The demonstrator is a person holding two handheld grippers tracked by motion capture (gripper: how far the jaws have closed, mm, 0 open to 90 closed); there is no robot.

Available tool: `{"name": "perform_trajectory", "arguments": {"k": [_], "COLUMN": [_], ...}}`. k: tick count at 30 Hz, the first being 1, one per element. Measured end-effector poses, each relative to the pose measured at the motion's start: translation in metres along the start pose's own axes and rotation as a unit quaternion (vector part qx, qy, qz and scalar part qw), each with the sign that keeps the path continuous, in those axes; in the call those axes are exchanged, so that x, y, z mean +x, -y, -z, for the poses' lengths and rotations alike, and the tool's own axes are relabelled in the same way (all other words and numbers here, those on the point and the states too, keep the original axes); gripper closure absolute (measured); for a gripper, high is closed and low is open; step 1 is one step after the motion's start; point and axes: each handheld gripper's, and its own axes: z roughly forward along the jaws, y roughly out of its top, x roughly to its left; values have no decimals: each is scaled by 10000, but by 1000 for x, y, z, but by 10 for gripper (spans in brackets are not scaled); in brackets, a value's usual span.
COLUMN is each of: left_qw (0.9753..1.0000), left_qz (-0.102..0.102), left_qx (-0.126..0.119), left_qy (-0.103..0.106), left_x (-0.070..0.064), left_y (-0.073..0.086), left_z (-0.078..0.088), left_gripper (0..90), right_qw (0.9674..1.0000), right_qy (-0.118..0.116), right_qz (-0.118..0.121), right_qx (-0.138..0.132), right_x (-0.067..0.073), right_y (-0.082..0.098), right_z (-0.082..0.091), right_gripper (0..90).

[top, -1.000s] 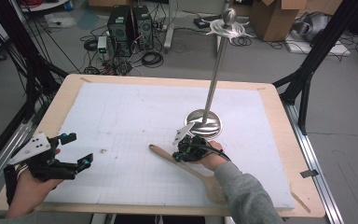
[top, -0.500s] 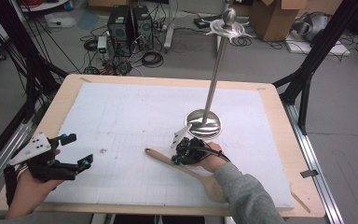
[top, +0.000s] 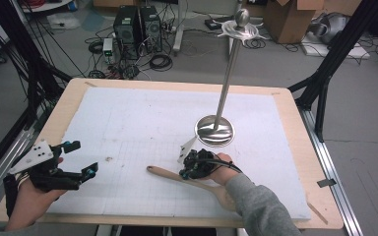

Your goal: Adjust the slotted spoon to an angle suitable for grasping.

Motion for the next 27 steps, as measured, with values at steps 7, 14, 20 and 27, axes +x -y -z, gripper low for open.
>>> {"name": "perform_trajectory", "arguments": {"k": [7,14,20,27], "left_qw": [10000,10000,10000,10000], "left_qz": [0,-3,-23,-36], "left_qx": [0,-12,-12,1], "left_qy": [-2,15,37,68], "left_x": [0,0,-2,-2], "left_y": [0,-1,-2,-3], "left_z": [0,-1,-3,-8], "left_gripper": [19,19,19,19], "right_qw": [9998,9997,9993,9976], "right_qy": [-101,-24,48,-13], "right_qz": [170,17,-119,-581], "right_qx": [38,-235,-339,-387], "right_x": [7,4,11,14], "right_y": [-3,-1,3,13], "right_z": [0,11,23,34], "right_gripper": [900,888,671,348]}}
